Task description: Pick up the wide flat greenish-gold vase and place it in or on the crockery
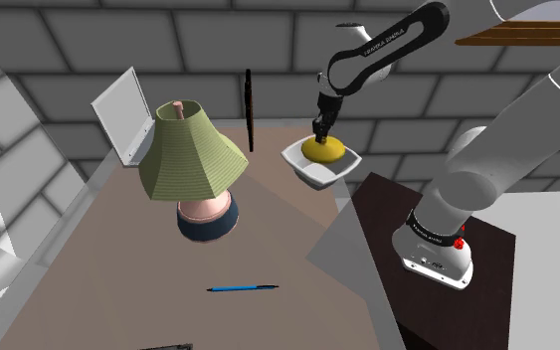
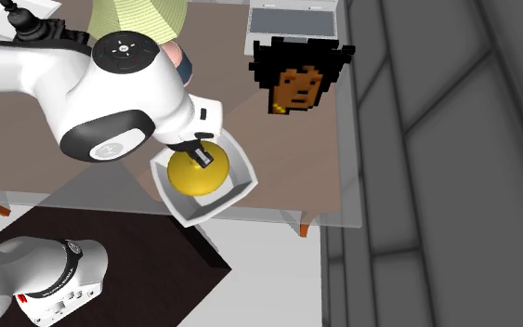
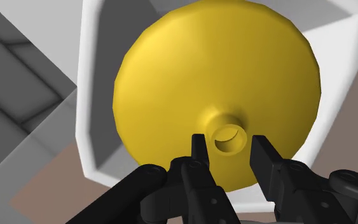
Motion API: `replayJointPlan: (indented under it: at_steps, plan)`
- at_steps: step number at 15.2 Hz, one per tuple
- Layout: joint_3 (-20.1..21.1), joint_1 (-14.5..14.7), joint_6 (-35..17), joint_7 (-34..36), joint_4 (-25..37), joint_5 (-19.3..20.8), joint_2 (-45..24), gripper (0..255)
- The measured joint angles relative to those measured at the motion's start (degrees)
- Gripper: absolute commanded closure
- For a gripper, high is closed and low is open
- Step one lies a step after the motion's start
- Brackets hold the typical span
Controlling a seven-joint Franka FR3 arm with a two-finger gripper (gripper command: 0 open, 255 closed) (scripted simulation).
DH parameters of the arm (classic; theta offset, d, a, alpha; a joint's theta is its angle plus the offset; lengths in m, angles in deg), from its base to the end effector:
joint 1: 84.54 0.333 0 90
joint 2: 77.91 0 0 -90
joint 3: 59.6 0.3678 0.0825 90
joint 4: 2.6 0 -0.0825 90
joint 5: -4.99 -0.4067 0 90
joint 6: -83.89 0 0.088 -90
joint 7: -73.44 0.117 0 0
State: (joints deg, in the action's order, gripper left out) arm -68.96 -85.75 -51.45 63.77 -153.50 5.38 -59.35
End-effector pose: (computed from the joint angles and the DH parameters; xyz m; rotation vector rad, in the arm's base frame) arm 0.4047 -0.0747 0.3810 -3.1025 0.0060 -0.0866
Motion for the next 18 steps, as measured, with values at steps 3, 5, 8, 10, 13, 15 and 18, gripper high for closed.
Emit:
replayJointPlan:
  at_steps: [3,5,8,10,13,15,18]
  plan:
    - [-0.02,0.0,-0.5,-0.04,-0.34,-0.02,-0.12,255]
    - [-0.03,0.0,-0.56,-0.04,-0.38,-0.02,-0.13,255]
    - [-0.03,0.0,-0.58,-0.04,-0.39,-0.02,-0.12,0]
    - [-0.03,0.0,-0.58,-0.04,-0.38,-0.02,-0.12,0]
    - [-0.03,0.0,-0.58,-0.04,-0.38,-0.02,-0.11,0]
    - [0.02,-0.19,2.06,0.04,0.77,0.24,1.44,0]
    - [0.34,-0.38,7.2,0.46,3.2,0.58,4.21,0]
